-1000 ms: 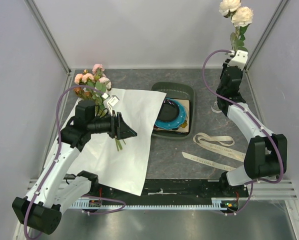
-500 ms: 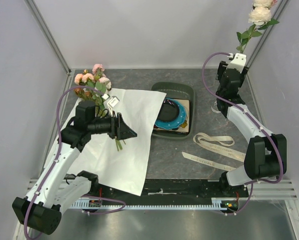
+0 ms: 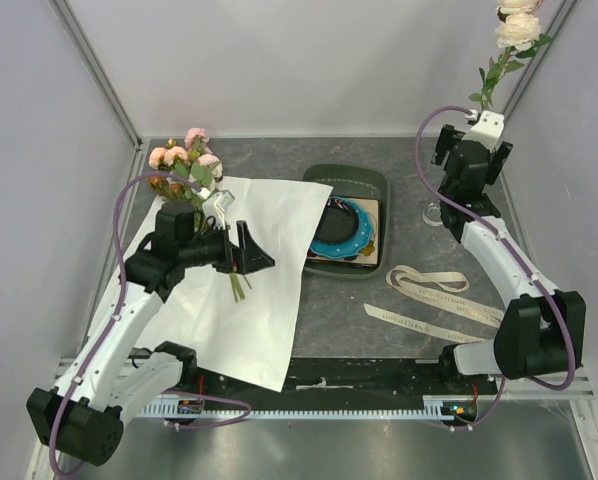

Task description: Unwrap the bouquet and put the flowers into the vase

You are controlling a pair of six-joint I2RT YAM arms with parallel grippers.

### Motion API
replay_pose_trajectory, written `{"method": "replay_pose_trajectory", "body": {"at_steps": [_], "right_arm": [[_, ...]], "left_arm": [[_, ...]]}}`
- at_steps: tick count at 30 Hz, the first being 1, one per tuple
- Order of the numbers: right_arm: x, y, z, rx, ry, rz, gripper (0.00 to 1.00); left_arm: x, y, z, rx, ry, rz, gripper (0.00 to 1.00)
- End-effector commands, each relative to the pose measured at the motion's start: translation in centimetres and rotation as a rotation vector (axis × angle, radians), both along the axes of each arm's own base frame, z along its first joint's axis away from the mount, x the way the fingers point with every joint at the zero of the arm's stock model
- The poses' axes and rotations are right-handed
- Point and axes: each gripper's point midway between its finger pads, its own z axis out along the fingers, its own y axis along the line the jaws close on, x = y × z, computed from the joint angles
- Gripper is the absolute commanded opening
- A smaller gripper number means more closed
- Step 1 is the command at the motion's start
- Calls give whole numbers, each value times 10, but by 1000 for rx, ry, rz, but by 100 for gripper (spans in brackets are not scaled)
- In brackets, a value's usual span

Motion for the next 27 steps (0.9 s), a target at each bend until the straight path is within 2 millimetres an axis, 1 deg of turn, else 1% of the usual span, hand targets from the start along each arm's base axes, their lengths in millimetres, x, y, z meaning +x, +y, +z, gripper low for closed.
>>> {"method": "replay_pose_trajectory", "body": {"at_steps": [1, 2, 3, 4, 5, 7, 8, 9, 10, 11, 13, 14, 15, 16, 17, 18, 19, 20, 21, 22, 23, 24, 25, 27], "right_arm": [[-30, -9, 8, 85, 11, -68, 98], [-37, -8, 0, 126, 35, -76, 98], [-43, -7, -1, 144, 43, -77, 98], [-53, -5, 2, 165, 33, -73, 98], [-59, 1, -4, 187, 52, -66, 98], [-74, 7, -2, 206, 47, -61, 98], [-81, 16, -7, 208, 72, -39, 98], [-84, 23, -8, 219, 73, -19, 98], [-91, 29, -5, 222, 67, 9, 98], [-95, 44, -6, 221, 77, 56, 98], [-104, 57, -3, 224, 73, 107, 98], [-107, 71, -3, 226, 83, 156, 98], [-109, 78, -2, 225, 85, 188, 98], [-112, 89, -1, 233, 89, 247, 98], [-115, 96, 0, 238, 94, 281, 98], [-117, 102, 0, 243, 97, 315, 98], [-120, 109, 3, 257, 90, 356, 98], [-122, 113, 4, 262, 90, 376, 98], [-124, 114, 4, 263, 90, 385, 98], [-126, 114, 7, 258, 84, 391, 98], [-128, 113, 9, 252, 85, 393, 98], [-130, 111, 10, 246, 83, 392, 98], [-131, 110, 14, 239, 77, 391, 98], [-136, 108, 17, 226, 78, 397, 98]], "left_arm": [[51, 44, -21, 157, 64, 395, 96], [60, 59, -21, 166, 85, 472, 96], [66, 67, -22, 161, 103, 518, 96], [74, 73, -25, 136, 142, 569, 96], [85, 92, -30, 115, 171, 655, 98], [98, 109, -34, 44, 233, 750, 98], [109, 133, -47, 31, 290, 847, 98], [116, 144, -51, 26, 309, 902, 97], [122, 152, -56, 17, 347, 941, 93], [132, 162, -64, 17, 387, 976, 92], [146, 165, -70, -26, 423, 1013, 87], [151, 165, -73, -49, 438, 1018, 85], [157, 165, -83, -59, 467, 1028, 83], [165, 168, -83, -84, 472, 1058, 80], [170, 171, -86, -86, 476, 1079, 79], [176, 177, -94, -71, 486, 1117, 79], [180, 182, -99, -76, 505, 1153, 77], [185, 186, -99, -72, 506, 1176, 77], [188, 192, -109, -57, 532, 1220, 75], [191, 195, -112, -56, 543, 1241, 72], [196, 198, -111, -62, 540, 1256, 71], [200, 201, -115, -65, 547, 1278, 70], [203, 201, -126, -62, 576, 1283, 69], [211, 199, -133, -75, 615, 1267, 66]]}}
